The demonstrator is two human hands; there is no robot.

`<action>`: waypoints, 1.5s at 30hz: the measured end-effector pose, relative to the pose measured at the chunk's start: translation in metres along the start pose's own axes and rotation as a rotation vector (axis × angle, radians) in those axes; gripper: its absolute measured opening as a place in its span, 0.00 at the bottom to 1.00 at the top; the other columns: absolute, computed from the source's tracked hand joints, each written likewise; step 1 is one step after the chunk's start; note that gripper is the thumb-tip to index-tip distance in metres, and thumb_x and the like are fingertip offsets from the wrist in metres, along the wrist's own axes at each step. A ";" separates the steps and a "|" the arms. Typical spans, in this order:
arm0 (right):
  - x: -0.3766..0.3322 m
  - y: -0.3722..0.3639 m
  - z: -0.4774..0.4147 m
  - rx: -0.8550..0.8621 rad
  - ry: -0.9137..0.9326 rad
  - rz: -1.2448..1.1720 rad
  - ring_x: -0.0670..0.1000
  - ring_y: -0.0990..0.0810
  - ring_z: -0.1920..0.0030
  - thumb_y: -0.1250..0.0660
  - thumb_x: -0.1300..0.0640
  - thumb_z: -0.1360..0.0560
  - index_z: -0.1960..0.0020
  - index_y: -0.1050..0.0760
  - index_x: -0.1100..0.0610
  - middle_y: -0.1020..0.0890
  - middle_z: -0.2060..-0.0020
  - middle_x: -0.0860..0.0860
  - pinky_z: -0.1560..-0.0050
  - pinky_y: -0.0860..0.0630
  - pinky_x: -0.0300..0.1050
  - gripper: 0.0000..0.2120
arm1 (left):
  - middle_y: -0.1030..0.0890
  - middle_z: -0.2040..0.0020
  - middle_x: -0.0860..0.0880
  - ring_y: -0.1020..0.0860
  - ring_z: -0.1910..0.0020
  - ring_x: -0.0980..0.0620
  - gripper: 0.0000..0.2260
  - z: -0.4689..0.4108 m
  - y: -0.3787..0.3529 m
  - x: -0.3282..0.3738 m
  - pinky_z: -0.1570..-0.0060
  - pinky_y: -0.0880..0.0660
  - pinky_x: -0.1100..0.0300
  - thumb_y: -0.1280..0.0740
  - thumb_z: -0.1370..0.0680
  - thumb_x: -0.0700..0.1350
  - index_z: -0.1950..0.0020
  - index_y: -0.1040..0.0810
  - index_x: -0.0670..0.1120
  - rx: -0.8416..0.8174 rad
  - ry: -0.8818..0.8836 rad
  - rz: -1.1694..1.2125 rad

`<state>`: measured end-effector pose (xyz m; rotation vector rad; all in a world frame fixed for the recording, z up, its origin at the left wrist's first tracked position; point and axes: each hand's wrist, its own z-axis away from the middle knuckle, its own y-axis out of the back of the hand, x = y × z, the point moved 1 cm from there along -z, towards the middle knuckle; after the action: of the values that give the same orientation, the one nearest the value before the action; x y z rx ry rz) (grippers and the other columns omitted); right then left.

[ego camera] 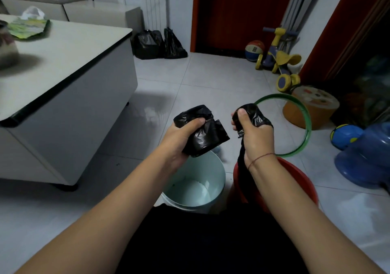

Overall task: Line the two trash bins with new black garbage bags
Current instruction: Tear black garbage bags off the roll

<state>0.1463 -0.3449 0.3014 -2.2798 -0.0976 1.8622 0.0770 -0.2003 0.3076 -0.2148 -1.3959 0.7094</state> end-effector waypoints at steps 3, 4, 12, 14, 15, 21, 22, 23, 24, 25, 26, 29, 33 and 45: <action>-0.003 0.000 0.000 -0.038 0.003 0.055 0.44 0.23 0.72 0.35 0.56 0.23 0.54 0.21 0.67 0.18 0.68 0.50 0.69 0.26 0.35 0.14 | 0.14 0.60 0.47 0.16 0.61 0.51 0.08 0.002 0.001 0.002 0.64 0.21 0.60 0.30 0.27 0.39 0.48 0.21 0.43 -0.029 0.017 0.030; -0.005 0.000 0.000 -0.044 -0.013 0.066 0.43 0.23 0.72 0.36 0.54 0.22 0.53 0.21 0.67 0.18 0.67 0.52 0.69 0.26 0.34 0.15 | 0.14 0.59 0.47 0.16 0.60 0.51 0.08 0.003 0.002 0.003 0.63 0.21 0.59 0.30 0.27 0.40 0.48 0.21 0.43 -0.039 0.019 0.032; -0.012 0.036 0.005 -0.272 -0.251 0.071 0.45 0.20 0.69 0.38 0.52 0.21 0.57 0.21 0.60 0.16 0.67 0.51 0.64 0.23 0.36 0.13 | 0.14 0.58 0.47 0.16 0.59 0.50 0.10 0.004 0.006 0.003 0.63 0.20 0.59 0.29 0.28 0.41 0.47 0.21 0.44 -0.047 0.038 0.026; -0.012 0.066 0.014 -0.441 -0.345 0.096 0.48 0.20 0.67 0.36 0.52 0.24 0.56 0.21 0.60 0.16 0.66 0.52 0.63 0.21 0.38 0.11 | 0.14 0.59 0.46 0.16 0.59 0.50 0.10 0.004 0.008 0.005 0.63 0.20 0.59 0.29 0.29 0.42 0.48 0.21 0.44 -0.064 0.061 0.015; -0.011 0.085 0.020 -0.528 -0.381 0.132 0.48 0.20 0.66 0.35 0.52 0.26 0.57 0.21 0.60 0.16 0.66 0.53 0.63 0.21 0.38 0.12 | 0.14 0.59 0.46 0.16 0.60 0.50 0.11 0.005 0.009 0.007 0.64 0.20 0.59 0.29 0.30 0.43 0.48 0.21 0.43 -0.069 0.075 0.008; -0.003 0.204 0.049 -0.700 -0.677 0.301 0.48 0.20 0.65 0.33 0.57 0.30 0.60 0.18 0.58 0.18 0.66 0.52 0.64 0.25 0.38 0.06 | 0.15 0.58 0.47 0.16 0.60 0.52 0.07 0.004 0.018 0.018 0.64 0.20 0.60 0.32 0.25 0.43 0.49 0.21 0.44 -0.077 0.102 -0.116; 0.000 0.220 0.052 -0.741 -0.734 0.327 0.49 0.22 0.66 0.33 0.58 0.29 0.59 0.19 0.58 0.20 0.66 0.53 0.64 0.27 0.40 0.05 | 0.15 0.60 0.48 0.16 0.61 0.53 0.05 0.004 0.017 0.019 0.65 0.20 0.61 0.33 0.25 0.43 0.50 0.21 0.44 -0.085 0.103 -0.147; 0.003 0.234 0.056 -0.769 -0.791 0.346 0.50 0.24 0.65 0.32 0.59 0.28 0.56 0.21 0.60 0.21 0.66 0.54 0.63 0.28 0.41 0.04 | 0.15 0.61 0.49 0.16 0.63 0.54 0.04 0.005 0.014 0.020 0.65 0.20 0.62 0.34 0.24 0.42 0.51 0.21 0.45 -0.102 0.105 -0.181; 0.008 0.247 0.059 -0.785 -0.842 0.371 0.50 0.24 0.65 0.32 0.60 0.27 0.54 0.23 0.62 0.22 0.65 0.55 0.63 0.27 0.42 0.05 | 0.15 0.63 0.50 0.16 0.64 0.55 0.04 0.005 0.011 0.021 0.66 0.21 0.62 0.35 0.23 0.43 0.52 0.22 0.45 -0.119 0.108 -0.212; 0.013 0.258 0.064 -0.795 -0.882 0.411 0.49 0.24 0.65 0.31 0.60 0.27 0.53 0.24 0.62 0.22 0.65 0.54 0.64 0.27 0.41 0.06 | 0.15 0.64 0.50 0.17 0.64 0.56 0.03 0.006 0.007 0.021 0.66 0.21 0.63 0.35 0.23 0.43 0.52 0.22 0.46 -0.135 0.117 -0.239; 0.017 0.268 0.067 -0.798 -0.908 0.456 0.48 0.24 0.66 0.31 0.60 0.28 0.52 0.23 0.62 0.21 0.65 0.53 0.64 0.27 0.40 0.07 | 0.15 0.64 0.51 0.17 0.64 0.56 0.03 0.006 0.002 0.021 0.66 0.21 0.63 0.35 0.23 0.43 0.52 0.22 0.46 -0.148 0.129 -0.262; 0.031 0.290 0.079 -0.758 -0.972 0.530 0.46 0.24 0.66 0.25 0.54 0.32 0.55 0.21 0.59 0.19 0.66 0.51 0.65 0.28 0.37 0.11 | 0.15 0.63 0.52 0.16 0.62 0.56 0.04 0.007 -0.011 0.021 0.66 0.21 0.64 0.35 0.23 0.45 0.52 0.22 0.46 -0.187 0.167 -0.289; 0.053 0.316 0.092 -0.593 -1.033 0.524 0.48 0.23 0.60 0.23 0.52 0.36 0.52 0.21 0.59 0.19 0.61 0.52 0.59 0.24 0.38 0.17 | 0.14 0.61 0.52 0.16 0.60 0.56 0.05 0.014 -0.029 0.017 0.65 0.21 0.63 0.34 0.24 0.45 0.50 0.22 0.46 -0.217 0.197 -0.291; 0.074 0.346 0.111 -0.311 -1.072 0.530 0.50 0.29 0.33 0.30 0.53 0.27 0.35 0.28 0.56 0.24 0.36 0.51 0.33 0.32 0.49 0.22 | 0.14 0.62 0.49 0.16 0.61 0.53 0.04 0.047 -0.068 -0.022 0.65 0.21 0.61 0.34 0.23 0.43 0.52 0.21 0.44 -0.303 0.257 -0.241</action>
<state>0.0276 -0.6584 0.1430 -1.2135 0.0847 3.3408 0.0550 -0.2781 0.3346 -0.3556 -1.2505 0.2583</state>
